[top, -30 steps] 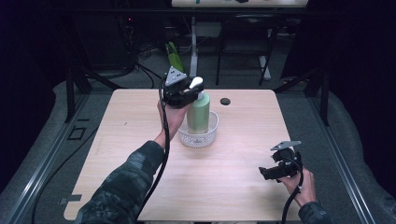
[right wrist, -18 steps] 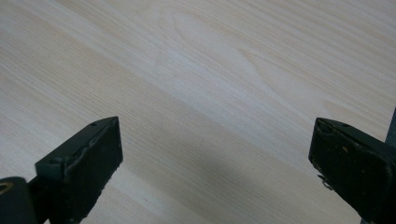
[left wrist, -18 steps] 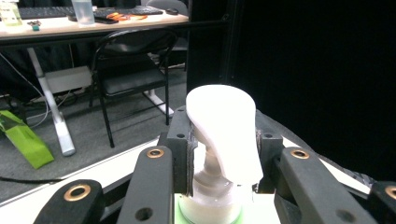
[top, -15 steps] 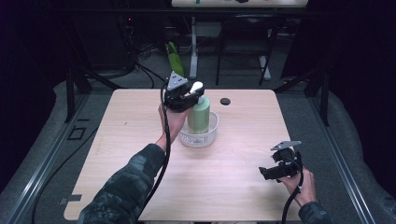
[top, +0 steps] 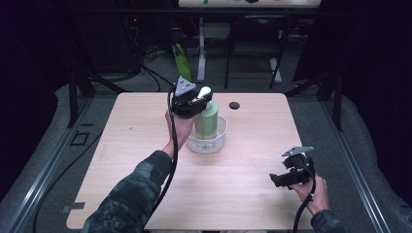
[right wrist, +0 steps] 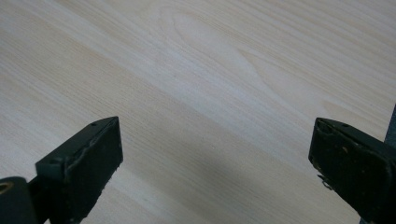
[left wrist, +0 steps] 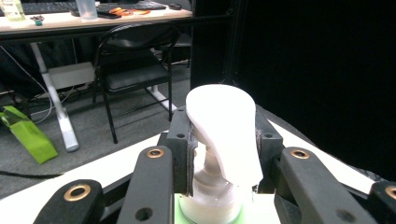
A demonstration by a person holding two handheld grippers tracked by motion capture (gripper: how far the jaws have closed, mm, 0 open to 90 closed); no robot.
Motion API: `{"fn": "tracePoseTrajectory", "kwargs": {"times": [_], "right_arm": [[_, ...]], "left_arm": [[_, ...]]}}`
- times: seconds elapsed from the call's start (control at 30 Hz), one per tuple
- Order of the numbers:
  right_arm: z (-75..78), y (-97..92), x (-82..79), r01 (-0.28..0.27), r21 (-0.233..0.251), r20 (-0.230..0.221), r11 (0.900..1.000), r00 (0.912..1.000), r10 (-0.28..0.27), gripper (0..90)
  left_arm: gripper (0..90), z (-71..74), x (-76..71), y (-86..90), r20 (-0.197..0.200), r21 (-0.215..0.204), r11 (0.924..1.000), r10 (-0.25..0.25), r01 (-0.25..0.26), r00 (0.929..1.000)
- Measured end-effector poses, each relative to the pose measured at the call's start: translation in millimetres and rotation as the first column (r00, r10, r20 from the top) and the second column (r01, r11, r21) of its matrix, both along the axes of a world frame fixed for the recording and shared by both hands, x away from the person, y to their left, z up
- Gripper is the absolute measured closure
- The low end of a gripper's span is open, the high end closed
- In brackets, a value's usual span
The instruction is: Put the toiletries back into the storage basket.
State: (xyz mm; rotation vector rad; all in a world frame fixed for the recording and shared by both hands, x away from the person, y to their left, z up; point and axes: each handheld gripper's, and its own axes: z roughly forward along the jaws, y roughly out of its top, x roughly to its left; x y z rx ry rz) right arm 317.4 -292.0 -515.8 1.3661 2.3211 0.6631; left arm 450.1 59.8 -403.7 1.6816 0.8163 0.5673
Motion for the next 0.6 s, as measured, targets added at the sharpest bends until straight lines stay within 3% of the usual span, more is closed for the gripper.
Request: {"fn": "tracePoseTrajectory", "kwargs": {"times": [0.6], "right_arm": [[0.2, 0.6, -0.1, -0.005, -0.002, -0.001, 1.0, 1.0, 0.005, 2.3]], "left_arm": [[67.4, -8.5, -1.7, 2.9, -0.014, 0.008, 1.0, -0.001, 0.001, 0.9999]]}}
